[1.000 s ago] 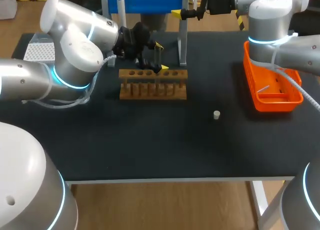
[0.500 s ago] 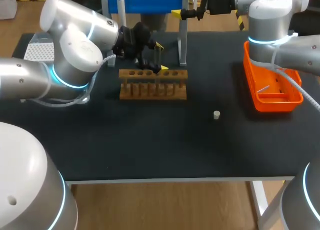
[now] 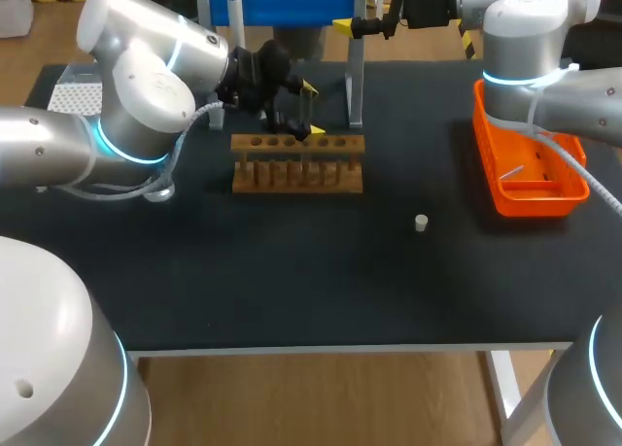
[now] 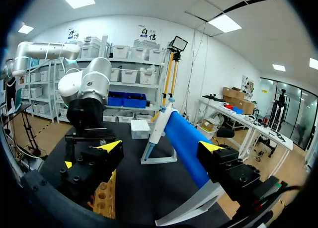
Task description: Invert the test tube, pick up the pipette, mount the tip to pipette, aspirate from beaker and dispense into the tube, eject the tip, return the pipette, and cap with the stopper.
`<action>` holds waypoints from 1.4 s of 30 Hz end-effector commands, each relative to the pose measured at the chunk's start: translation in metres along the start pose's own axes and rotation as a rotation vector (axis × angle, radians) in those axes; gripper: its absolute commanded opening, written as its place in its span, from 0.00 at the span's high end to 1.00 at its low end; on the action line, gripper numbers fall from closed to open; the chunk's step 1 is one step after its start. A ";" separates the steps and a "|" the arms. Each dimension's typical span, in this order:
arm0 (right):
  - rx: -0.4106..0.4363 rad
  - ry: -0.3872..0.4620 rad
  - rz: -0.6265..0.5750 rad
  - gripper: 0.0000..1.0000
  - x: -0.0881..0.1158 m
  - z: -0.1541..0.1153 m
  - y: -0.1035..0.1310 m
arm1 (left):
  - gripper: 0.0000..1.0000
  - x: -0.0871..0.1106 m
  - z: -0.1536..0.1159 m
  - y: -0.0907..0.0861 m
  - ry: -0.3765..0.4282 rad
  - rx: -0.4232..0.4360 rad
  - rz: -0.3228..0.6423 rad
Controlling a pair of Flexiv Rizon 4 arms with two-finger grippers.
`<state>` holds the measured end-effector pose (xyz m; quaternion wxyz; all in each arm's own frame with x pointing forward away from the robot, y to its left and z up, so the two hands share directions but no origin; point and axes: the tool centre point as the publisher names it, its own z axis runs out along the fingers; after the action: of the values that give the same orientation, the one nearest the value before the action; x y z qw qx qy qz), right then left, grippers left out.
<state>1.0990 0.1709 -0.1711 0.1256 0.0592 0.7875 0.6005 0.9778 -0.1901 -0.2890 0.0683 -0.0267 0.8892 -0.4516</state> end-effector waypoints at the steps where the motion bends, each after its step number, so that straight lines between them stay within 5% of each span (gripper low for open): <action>1: 0.002 0.005 0.000 0.00 -0.002 0.000 0.000 | 0.00 -0.001 -0.001 0.001 0.010 0.014 0.002; 27: 0.002 0.005 0.000 0.00 -0.002 0.000 0.000 | 0.00 -0.001 -0.001 0.001 0.011 0.009 0.004; 42: 0.046 -0.043 -0.003 0.00 0.037 -0.128 -0.029 | 0.00 -0.001 -0.001 0.001 0.011 0.009 0.004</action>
<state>1.0678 0.0970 -0.1844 0.1330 0.0649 0.8000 0.5815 0.9780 -0.1893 -0.2882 0.0641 -0.0232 0.8886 -0.4536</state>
